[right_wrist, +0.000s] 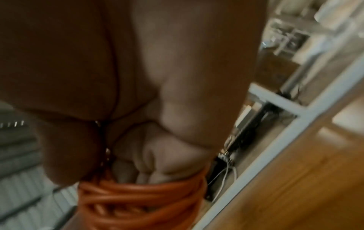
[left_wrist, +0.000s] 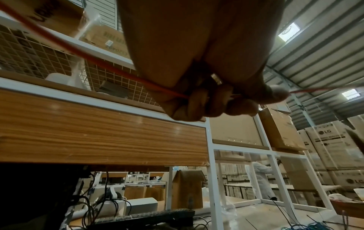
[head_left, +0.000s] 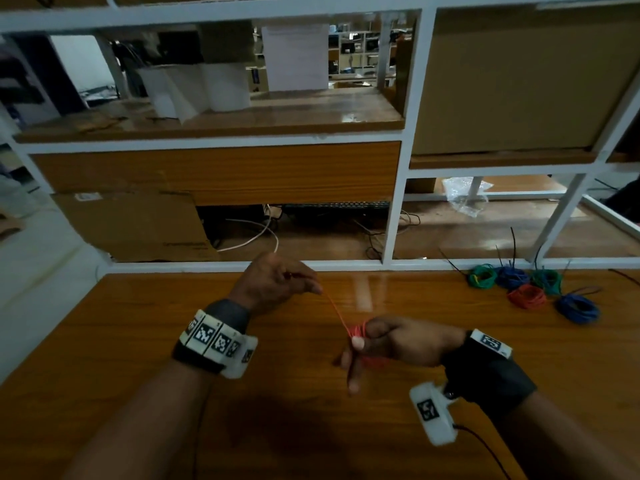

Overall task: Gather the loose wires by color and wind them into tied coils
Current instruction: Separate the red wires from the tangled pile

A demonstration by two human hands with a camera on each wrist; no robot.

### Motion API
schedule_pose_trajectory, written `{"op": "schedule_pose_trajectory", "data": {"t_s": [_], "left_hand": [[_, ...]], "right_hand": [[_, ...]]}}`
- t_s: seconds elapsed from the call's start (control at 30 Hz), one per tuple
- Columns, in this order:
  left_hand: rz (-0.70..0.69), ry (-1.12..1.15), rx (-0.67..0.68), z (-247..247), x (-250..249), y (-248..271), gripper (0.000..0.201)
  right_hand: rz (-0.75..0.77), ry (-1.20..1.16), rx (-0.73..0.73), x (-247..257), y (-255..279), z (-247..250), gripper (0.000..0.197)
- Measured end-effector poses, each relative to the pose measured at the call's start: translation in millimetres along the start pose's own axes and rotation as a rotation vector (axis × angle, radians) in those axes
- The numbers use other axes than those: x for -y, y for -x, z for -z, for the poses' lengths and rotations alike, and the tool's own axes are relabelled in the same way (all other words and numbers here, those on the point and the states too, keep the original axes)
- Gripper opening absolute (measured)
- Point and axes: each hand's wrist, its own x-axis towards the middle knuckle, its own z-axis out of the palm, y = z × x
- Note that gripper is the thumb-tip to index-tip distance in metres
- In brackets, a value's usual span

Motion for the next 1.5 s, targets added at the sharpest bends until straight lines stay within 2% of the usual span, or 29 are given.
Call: {"op": "schedule_pose_trajectory", "data": {"t_s": [0.13, 0.23, 0.33, 0.47, 0.53, 0.63, 0.7, 0.77, 0.83, 0.9, 0.97, 1.0, 1.1, 1.17, 1.23, 1.3, 1.37, 1.43, 1.5], "left_hand": [[-0.052, 0.201, -0.057, -13.5, -4.3, -12.8, 0.008], [-0.070, 0.266, -0.118, -30.3, -8.6, -8.6, 0.010], [0.009, 0.365, -0.147, -52.5, -8.4, -1.9, 0.010], [0.028, 0.395, -0.122, -88.9, -0.3, 17.2, 0.012], [0.065, 0.422, -0.147, -99.8, 1.4, 27.4, 0.016], [0.034, 0.390, -0.168, -99.9, 4.0, 39.9, 0.020], [-0.016, 0.314, -0.173, -93.5, 8.2, 47.0, 0.030], [-0.093, 0.207, -0.118, -86.4, 10.0, 53.7, 0.041], [-0.140, 0.098, -0.081, -74.6, 9.2, 57.2, 0.033], [-0.139, 0.032, -0.114, -56.2, 5.0, 55.3, 0.026], [-0.139, -0.031, -0.173, -35.5, -3.9, 50.4, 0.021], [-0.152, -0.059, -0.201, -25.4, -7.8, 46.9, 0.019], [-0.191, -0.095, -0.186, -0.7, -16.6, 32.3, 0.021], [-0.189, -0.082, -0.106, 7.7, -19.0, 23.0, 0.022], [-0.152, 0.018, -0.044, 9.0, -20.3, 15.6, 0.022], [-0.094, 0.198, 0.002, 1.2, -21.0, 11.1, 0.022], [-0.002, 0.361, -0.003, -13.7, -17.3, 10.6, 0.018], [0.085, 0.459, -0.030, -34.7, -8.4, 14.7, 0.016], [0.150, 0.582, -0.028, -61.1, -1.9, 26.5, 0.024]], "right_hand": [[0.402, -0.546, 0.223, 23.6, -1.8, -12.8, 0.034], [0.587, -0.748, 0.174, 41.7, -6.3, -20.1, 0.036], [0.687, -0.894, 0.075, 53.1, -10.7, -29.1, 0.038], [0.753, -1.086, -0.240, 66.7, -12.9, -21.0, 0.043], [0.797, -1.169, -0.476, 67.9, -12.7, -11.2, 0.047], [0.855, -1.155, -0.877, 61.4, -7.6, 6.2, 0.048], [0.766, -0.992, -1.136, 55.5, -4.2, 16.2, 0.044], [0.492, -0.636, -1.395, 45.6, -5.9, 22.8, 0.040], [0.300, -0.243, -1.481, 30.8, -10.0, 22.5, 0.042], [0.221, 0.022, -1.406, 19.5, -10.6, 13.8, 0.042], [0.146, 0.192, -1.194, 14.5, -8.3, 2.6, 0.037], [0.100, 0.233, -1.039, 13.9, -7.3, -3.3, 0.035], [0.011, 0.098, -0.552, 11.2, -4.8, -17.1, 0.038], [0.082, -0.065, -0.279, 9.4, -4.2, -25.4, 0.040], [0.216, -0.217, -0.085, 12.6, -5.7, -34.1, 0.040], [0.333, -0.396, 0.035, 20.3, -7.5, -40.1, 0.040], [0.424, -0.562, 0.085, 28.4, -5.9, -41.3, 0.038], [0.506, -0.692, 0.029, 34.1, -1.1, -38.7, 0.032], [0.566, -0.762, -0.067, 33.6, 1.7, -34.8, 0.027]]}}
